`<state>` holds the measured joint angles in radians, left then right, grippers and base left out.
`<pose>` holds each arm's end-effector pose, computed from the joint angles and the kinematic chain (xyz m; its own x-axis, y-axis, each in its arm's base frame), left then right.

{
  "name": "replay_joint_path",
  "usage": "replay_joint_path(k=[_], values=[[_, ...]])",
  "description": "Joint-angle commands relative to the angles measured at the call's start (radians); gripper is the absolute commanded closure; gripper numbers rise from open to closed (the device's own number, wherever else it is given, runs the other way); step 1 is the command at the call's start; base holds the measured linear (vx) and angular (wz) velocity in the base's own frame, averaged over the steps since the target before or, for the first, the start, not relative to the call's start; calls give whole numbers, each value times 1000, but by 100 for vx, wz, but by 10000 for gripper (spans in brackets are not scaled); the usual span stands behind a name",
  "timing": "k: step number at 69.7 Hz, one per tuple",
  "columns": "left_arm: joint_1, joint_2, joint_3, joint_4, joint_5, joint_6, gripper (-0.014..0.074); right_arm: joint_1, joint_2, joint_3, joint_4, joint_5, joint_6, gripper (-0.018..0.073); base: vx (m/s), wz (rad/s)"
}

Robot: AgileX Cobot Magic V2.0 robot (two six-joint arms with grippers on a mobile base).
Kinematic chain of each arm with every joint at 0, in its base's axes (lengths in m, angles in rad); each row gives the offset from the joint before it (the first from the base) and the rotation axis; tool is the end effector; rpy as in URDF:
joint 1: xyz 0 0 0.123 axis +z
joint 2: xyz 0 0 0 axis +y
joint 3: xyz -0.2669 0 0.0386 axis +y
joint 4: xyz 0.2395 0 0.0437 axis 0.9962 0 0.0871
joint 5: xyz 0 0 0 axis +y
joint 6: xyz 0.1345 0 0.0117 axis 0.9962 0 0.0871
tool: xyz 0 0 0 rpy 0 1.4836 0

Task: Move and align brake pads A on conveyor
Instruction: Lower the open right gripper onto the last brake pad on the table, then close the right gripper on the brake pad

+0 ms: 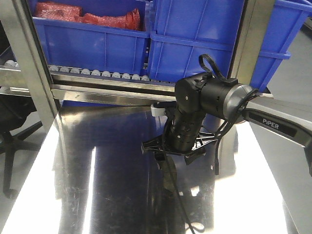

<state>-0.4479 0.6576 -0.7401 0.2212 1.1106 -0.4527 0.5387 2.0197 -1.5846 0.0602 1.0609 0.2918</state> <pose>0.1254 -0.0308 0.2737 -0.7887 0.0027 -0.6147 0.0491 0.9971 -0.0585 0.3466 0.2154 0.1523 -0.9678 -0.2111 -0.1374 -0.2256 0.9690 0.1003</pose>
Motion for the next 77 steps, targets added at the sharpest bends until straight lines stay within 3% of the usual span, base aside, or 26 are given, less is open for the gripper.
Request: replay_joint_path(k=[1, 18, 43, 68, 77], values=[[-4, -1, -30, 17, -55, -14, 603, 0, -48, -32, -11, -44, 27, 61, 0, 0], [-4, -1, -30, 17, -54, -14, 603, 0, -2, -32, -60, -46, 85, 61, 0, 0], [-4, -1, -30, 17, -53, -14, 603, 17, 42, -35, -60, -76, 151, 61, 0, 0], [-4, -1, -30, 17, -52, -14, 603, 29, 82, -35, -60, -76, 160, 62, 0, 0], [-4, -1, -30, 17, -50, -14, 603, 29, 86, -35, -69, -71, 160, 115, 0, 0]])
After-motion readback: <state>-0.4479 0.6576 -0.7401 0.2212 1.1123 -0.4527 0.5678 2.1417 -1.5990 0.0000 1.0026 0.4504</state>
